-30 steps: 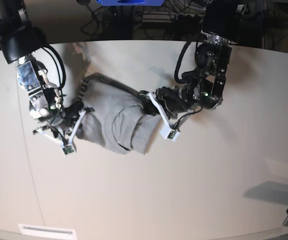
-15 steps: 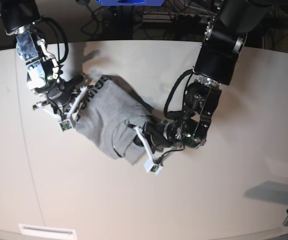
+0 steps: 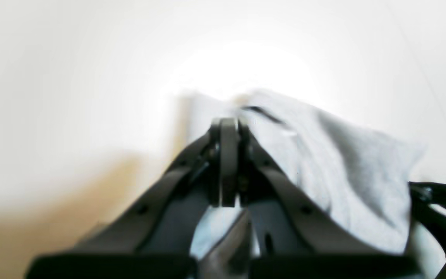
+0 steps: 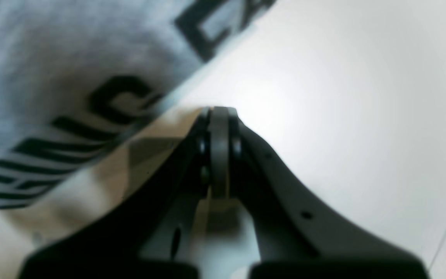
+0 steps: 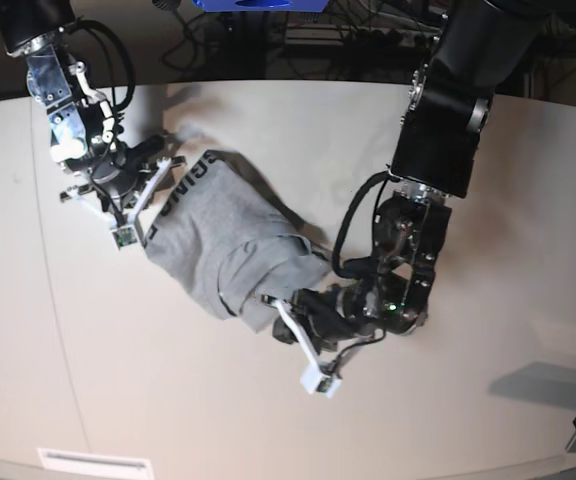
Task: Fold the T-shirt properly
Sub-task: 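Release the bundle and lift both grippers away, then grasp the bundle sides with both grippers and square it upright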
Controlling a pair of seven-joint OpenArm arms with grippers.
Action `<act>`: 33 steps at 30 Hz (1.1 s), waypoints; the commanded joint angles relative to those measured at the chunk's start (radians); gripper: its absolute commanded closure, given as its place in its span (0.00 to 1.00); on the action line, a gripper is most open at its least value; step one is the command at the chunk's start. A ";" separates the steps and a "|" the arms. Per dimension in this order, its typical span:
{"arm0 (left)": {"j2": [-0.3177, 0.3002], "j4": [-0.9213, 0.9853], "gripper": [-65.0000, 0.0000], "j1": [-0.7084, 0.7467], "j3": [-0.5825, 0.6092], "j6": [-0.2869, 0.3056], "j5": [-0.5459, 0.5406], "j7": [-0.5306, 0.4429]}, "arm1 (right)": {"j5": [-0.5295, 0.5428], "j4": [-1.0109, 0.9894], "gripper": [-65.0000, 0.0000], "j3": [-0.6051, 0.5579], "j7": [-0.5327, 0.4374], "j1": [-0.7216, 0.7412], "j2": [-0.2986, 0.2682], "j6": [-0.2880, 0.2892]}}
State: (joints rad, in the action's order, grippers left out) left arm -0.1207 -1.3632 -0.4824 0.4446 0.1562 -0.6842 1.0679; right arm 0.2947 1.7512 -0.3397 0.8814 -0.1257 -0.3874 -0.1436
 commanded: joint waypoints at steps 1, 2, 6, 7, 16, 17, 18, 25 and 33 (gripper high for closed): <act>-0.004 -0.057 1.00 -0.009 -0.030 0.010 -0.018 0.011 | -0.004 0.005 1.00 0.004 0.014 0.016 -0.009 -0.006; -0.015 -0.104 1.00 0.009 -0.068 0.010 -0.018 0.048 | -0.004 0.005 1.00 0.004 0.014 0.027 -0.009 -0.006; -0.046 -0.305 1.00 0.120 -0.172 0.010 -0.015 0.165 | -0.005 -0.050 1.00 0.023 0.014 0.088 -0.023 -0.006; -0.055 -0.353 1.00 0.161 -0.188 0.010 -0.015 0.185 | -0.005 -0.076 1.00 0.037 0.011 0.103 -0.028 -0.006; -0.103 -0.479 1.00 0.400 -0.211 0.010 -0.010 0.200 | -0.004 -0.205 1.00 0.044 0.005 0.252 -0.058 -0.001; -0.106 -0.479 1.00 0.416 -0.211 0.010 -0.010 0.200 | -0.004 -0.204 1.00 0.044 0.005 0.260 -0.057 -0.001; -0.107 -0.477 1.00 0.428 -0.211 0.010 -0.010 0.196 | -0.004 -0.204 1.00 0.044 0.005 0.268 -0.055 -0.001; -0.064 -0.388 1.00 0.445 -0.197 0.013 0.093 0.145 | -0.004 -0.199 1.00 0.044 0.015 0.308 -0.020 0.101; 0.000 -0.295 1.00 0.414 -0.198 0.015 0.149 0.143 | -0.004 -0.198 1.00 0.043 0.015 0.295 0.040 0.112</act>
State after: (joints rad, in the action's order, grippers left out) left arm -0.1253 -1.6424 -0.0452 0.2462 0.1677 -0.5274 1.2263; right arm 0.2924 1.5349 -0.3016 0.9146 0.1490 -0.3428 -0.0334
